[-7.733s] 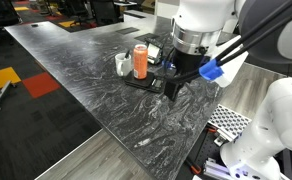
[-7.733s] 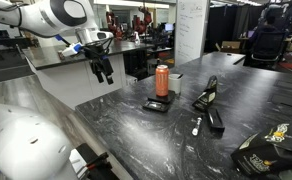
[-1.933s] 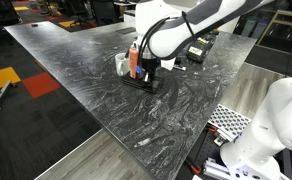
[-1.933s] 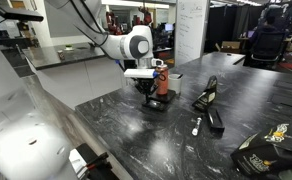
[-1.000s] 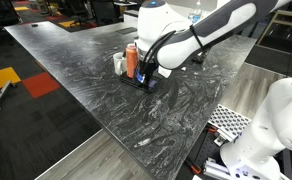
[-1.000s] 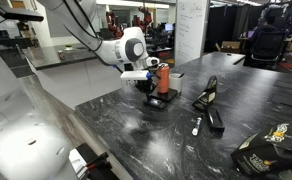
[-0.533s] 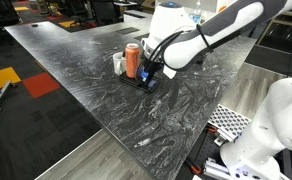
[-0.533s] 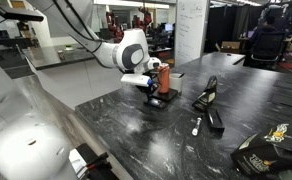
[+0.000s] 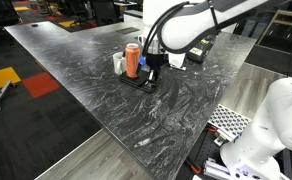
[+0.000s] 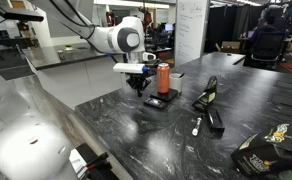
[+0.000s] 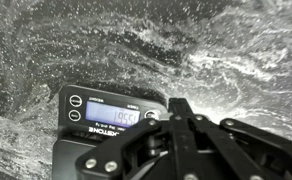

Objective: Turn on the scale

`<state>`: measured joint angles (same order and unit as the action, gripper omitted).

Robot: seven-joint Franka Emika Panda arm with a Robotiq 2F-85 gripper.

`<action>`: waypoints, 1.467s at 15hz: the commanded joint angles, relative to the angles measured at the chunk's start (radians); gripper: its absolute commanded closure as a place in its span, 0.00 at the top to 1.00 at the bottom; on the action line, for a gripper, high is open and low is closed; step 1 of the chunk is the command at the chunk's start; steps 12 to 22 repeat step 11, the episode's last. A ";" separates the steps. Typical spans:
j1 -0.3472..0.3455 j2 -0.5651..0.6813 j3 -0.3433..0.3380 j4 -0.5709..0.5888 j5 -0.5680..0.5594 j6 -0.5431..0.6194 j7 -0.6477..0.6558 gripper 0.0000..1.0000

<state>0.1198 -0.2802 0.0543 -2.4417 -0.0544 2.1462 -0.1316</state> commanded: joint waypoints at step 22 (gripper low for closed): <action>0.020 -0.122 0.018 0.068 0.006 -0.155 -0.042 0.41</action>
